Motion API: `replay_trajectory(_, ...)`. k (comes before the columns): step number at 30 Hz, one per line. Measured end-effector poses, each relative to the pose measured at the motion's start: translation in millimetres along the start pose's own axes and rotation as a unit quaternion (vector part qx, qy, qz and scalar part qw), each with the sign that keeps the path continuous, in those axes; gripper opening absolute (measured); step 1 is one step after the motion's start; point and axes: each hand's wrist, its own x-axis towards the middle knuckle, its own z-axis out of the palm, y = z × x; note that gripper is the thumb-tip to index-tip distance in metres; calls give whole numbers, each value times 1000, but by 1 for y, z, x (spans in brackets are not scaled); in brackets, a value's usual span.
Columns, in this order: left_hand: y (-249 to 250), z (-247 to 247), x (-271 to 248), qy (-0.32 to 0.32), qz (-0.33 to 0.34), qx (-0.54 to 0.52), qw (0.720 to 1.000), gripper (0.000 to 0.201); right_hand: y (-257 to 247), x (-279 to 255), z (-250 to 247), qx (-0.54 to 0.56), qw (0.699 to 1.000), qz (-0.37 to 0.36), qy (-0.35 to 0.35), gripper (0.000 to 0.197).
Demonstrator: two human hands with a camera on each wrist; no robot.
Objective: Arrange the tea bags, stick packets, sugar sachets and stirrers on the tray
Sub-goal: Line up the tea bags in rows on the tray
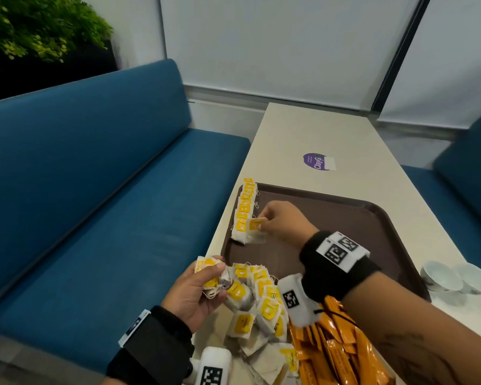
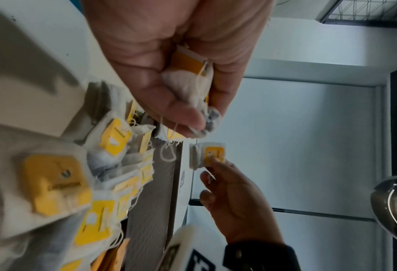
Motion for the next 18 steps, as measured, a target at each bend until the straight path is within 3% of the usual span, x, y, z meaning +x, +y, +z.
replay_trajectory(4, 4, -4, 4, 5, 1, -19, 1000, 12, 0, 40, 26, -108, 990, 56, -70, 14)
replay_trajectory(8, 5, -6, 7, 10, 3, -23, 1000, 12, 2, 61, 41, -79, 985, 102, -117, 5)
replay_trajectory(12, 5, -7, 10, 17, 3, -28, 999, 12, -3, 69, 48, -16, 973, 204, -108, 40)
replay_trajectory(15, 6, -6, 13, 19, 2, -34, 999, 11, -4, 72, 51, -85, 974, 177, -110, 45)
replay_trajectory(18, 7, -5, 16, 19, -1, -35, 999, 11, 1, 79, 53, -106, 972, 141, -153, 26)
